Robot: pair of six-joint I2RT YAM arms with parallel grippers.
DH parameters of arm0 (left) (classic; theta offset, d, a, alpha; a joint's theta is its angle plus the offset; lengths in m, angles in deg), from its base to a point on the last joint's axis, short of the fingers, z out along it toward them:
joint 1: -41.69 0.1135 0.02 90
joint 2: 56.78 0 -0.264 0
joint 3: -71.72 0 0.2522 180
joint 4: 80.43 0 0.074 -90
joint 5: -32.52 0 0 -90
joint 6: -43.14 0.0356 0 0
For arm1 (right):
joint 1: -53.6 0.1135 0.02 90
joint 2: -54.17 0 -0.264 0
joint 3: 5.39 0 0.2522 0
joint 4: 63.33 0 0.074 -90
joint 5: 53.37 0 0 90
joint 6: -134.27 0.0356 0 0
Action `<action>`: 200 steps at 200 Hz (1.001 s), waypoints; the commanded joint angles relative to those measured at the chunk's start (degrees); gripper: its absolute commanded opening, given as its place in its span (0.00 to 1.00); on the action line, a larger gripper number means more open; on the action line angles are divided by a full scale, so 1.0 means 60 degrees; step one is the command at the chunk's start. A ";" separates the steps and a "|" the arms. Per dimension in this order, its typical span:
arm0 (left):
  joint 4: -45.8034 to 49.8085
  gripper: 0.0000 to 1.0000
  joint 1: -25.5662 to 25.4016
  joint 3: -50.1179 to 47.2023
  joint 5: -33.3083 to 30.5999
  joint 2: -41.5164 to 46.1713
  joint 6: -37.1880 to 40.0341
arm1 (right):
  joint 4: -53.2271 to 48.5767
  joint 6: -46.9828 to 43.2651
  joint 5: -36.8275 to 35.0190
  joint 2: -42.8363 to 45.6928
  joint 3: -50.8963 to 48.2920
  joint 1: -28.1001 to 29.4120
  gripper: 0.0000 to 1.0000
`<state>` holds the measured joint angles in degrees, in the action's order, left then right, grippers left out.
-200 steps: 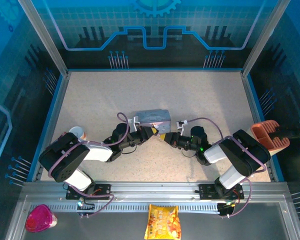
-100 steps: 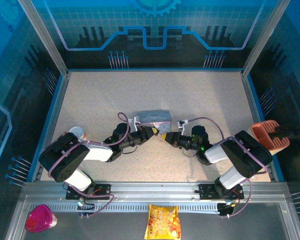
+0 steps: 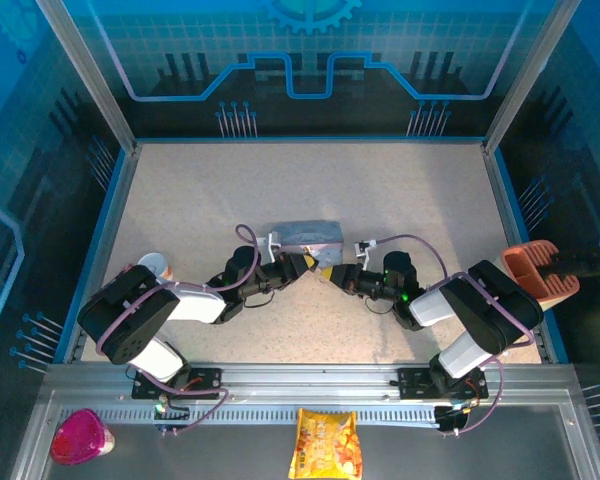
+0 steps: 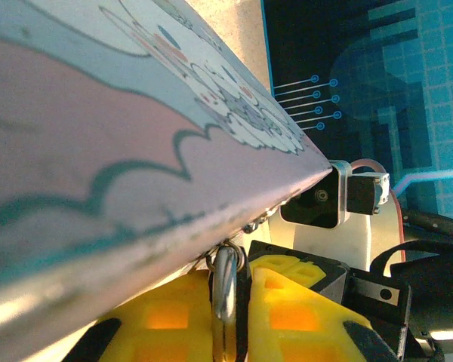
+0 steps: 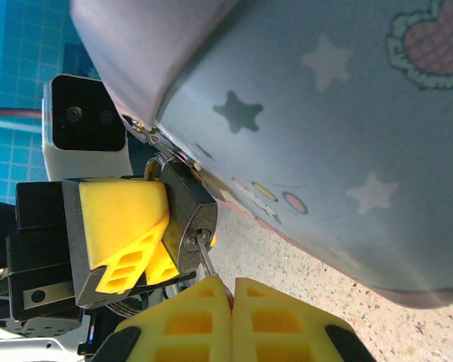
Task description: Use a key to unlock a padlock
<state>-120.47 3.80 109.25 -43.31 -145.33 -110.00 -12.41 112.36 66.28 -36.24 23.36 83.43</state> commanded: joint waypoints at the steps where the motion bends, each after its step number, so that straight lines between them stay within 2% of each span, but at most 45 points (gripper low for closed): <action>1: -0.0849 0.00 -0.0593 0.0202 0.1666 0.0031 0.0257 | 0.0172 -0.0210 -0.0335 0.0210 0.0223 -0.0046 0.00; 200: -0.1053 0.00 -0.0585 0.0140 0.1807 0.0095 0.0144 | -0.1050 -0.0594 -0.0316 0.1167 0.0329 -0.0466 0.00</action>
<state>-121.41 3.36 109.25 -42.02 -145.47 -109.91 -20.10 110.18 66.96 -30.51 23.36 82.29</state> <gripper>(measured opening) 0.120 0.060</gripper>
